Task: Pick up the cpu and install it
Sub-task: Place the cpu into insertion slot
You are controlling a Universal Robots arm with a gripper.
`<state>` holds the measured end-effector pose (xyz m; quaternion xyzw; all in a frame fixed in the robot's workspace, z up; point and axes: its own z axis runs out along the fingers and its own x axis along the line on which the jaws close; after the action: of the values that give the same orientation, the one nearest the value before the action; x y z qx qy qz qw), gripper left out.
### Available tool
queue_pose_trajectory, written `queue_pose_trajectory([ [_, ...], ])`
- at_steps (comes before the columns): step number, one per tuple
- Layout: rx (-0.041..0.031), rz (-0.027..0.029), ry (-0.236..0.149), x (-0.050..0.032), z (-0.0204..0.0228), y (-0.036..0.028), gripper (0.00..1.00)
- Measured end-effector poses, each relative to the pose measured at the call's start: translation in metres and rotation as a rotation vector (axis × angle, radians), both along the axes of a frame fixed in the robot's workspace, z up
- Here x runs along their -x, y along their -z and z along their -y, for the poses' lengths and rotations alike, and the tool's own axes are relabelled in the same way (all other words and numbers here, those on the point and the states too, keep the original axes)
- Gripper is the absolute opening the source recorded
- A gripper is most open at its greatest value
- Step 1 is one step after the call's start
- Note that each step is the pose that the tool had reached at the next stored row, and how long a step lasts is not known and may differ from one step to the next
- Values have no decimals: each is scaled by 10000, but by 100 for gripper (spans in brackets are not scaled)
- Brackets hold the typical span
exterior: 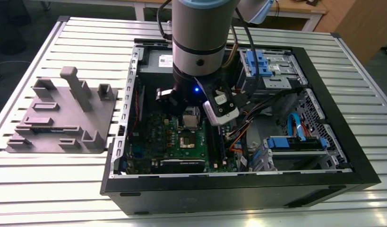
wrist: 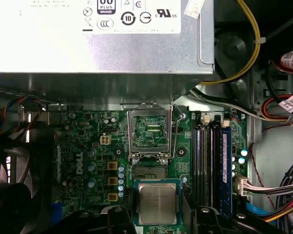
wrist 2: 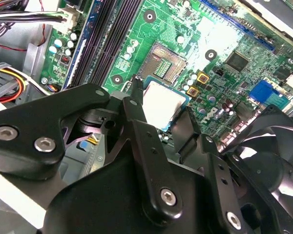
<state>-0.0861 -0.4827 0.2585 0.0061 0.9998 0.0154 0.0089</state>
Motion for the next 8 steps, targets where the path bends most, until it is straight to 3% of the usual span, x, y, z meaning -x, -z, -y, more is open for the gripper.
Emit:
queue_pose_trajectory([
  [8,-13,-27,1,0,0,114,47],
])
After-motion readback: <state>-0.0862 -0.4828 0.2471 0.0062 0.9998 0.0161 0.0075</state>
